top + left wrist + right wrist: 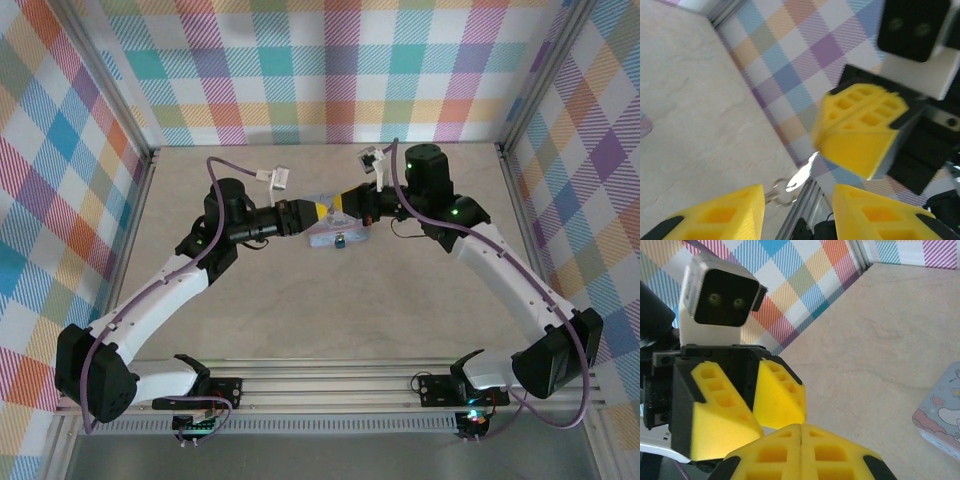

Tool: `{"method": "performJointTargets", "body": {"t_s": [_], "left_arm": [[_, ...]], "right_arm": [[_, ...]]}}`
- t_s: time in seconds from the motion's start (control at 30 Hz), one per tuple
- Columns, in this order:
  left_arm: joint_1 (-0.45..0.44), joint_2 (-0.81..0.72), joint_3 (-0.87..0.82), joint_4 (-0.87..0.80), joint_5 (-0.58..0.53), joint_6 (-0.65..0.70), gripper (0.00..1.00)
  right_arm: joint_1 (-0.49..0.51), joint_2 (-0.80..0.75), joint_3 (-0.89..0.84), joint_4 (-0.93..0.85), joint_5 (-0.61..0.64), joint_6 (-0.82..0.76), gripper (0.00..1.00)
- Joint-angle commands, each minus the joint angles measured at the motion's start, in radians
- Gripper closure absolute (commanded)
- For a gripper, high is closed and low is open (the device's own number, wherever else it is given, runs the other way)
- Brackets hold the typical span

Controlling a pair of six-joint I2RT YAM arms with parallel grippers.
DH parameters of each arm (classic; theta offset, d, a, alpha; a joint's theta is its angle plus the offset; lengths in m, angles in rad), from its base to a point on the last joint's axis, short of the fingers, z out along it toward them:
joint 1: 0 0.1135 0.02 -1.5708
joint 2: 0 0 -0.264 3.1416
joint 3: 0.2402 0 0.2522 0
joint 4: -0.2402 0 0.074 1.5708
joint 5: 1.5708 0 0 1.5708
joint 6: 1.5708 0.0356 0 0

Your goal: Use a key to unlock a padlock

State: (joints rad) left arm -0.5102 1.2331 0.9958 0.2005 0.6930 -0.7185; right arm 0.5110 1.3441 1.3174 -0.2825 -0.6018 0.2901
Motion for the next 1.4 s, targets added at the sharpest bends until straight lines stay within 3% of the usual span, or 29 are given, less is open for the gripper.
{"method": "performJointTargets", "body": {"t_s": [0.0,0.1,0.27,0.43,0.8,1.37], "left_arm": [[-0.002,0.013,-0.049,0.256,0.030,-0.178,0.62],[-0.002,0.023,-0.072,0.342,0.027,-0.236,0.66],[-0.002,0.024,-0.084,0.331,0.035,-0.240,0.68],[-0.002,-0.010,-0.105,0.223,-0.022,-0.189,0.64],[-0.002,0.011,-0.148,0.365,0.018,-0.297,0.62],[-0.006,0.028,-0.164,0.331,-0.013,-0.297,0.62]], "right_arm": [[-0.006,0.007,-0.041,0.128,-0.034,0.149,1.00],[-0.008,0.007,-0.059,0.158,-0.031,0.205,1.00],[-0.016,0.006,-0.076,0.199,-0.037,0.270,1.00],[-0.017,0.002,-0.082,0.204,-0.038,0.294,1.00],[-0.017,-0.018,-0.121,0.249,-0.032,0.351,1.00],[-0.017,-0.035,-0.135,0.258,-0.030,0.363,1.00]]}}
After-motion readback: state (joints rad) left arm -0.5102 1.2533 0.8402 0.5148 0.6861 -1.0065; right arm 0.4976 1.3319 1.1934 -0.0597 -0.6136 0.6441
